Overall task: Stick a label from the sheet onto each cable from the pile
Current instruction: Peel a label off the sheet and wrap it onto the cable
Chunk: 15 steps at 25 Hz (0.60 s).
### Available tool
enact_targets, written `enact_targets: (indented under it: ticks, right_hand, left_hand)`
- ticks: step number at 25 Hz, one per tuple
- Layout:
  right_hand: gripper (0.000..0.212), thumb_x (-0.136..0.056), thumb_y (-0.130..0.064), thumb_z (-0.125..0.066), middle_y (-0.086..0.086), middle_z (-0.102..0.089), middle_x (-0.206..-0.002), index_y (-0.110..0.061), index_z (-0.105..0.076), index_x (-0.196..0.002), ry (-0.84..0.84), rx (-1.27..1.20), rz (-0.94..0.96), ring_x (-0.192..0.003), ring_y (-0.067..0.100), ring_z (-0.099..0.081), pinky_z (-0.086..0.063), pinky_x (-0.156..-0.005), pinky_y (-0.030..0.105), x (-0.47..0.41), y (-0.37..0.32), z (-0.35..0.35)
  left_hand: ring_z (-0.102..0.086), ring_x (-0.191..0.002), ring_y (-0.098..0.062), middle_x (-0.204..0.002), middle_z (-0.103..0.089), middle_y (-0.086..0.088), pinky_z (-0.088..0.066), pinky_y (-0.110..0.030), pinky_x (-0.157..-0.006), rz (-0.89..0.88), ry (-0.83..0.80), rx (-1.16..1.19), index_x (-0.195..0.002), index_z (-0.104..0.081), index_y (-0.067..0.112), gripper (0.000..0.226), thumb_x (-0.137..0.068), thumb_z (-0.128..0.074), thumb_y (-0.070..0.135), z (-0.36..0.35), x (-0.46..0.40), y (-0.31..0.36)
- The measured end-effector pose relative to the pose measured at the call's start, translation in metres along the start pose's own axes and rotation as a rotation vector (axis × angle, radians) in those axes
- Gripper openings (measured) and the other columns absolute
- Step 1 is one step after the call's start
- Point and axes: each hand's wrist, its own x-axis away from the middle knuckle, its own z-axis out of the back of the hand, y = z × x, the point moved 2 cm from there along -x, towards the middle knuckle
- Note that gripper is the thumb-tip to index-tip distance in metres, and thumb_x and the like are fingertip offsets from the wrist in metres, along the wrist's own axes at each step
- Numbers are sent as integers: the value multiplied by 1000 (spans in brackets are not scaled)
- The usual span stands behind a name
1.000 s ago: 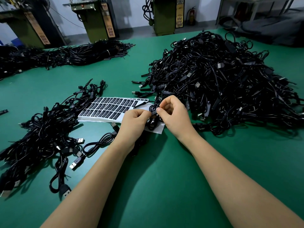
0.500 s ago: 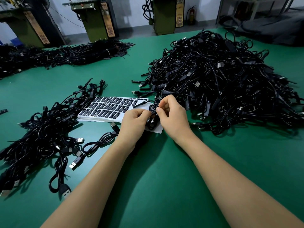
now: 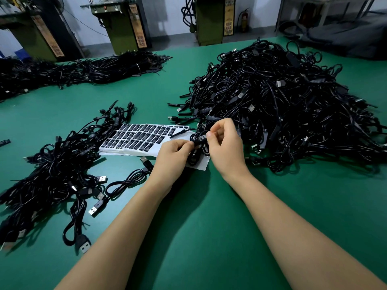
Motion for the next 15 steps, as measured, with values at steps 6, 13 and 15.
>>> enact_targets:
  ticks: [6,13,15]
  right_hand:
    - [22,-89,-3,-57,3,-53,-78,-22,-48,-82,-49,-167,-95,-77,26,-56,-47,-74,38,-4,-1,1]
    - [25,-89,-4,-57,-2,-52,-75,-26,-47,-81,-136,-132,-112,-74,17,-50,-47,-76,42,-2,0,-3]
    - [25,-89,-5,-57,-2,-51,-75,-26,-46,-81,-141,-113,-112,-73,16,-49,-46,-76,42,-2,0,-4]
  left_hand:
    - [-33,-35,0,-43,-42,16,-24,-13,-35,150,-152,143,-79,-64,14,28,-99,-45,12,7,-1,6]
    - [-36,-31,1,-41,-44,15,-25,-11,-32,198,-171,218,-85,-63,11,24,-98,-44,6,9,2,14]
    - [-35,-31,2,-40,-43,15,-24,-12,-32,196,-169,220,-83,-63,12,26,-98,-44,6,9,3,15]
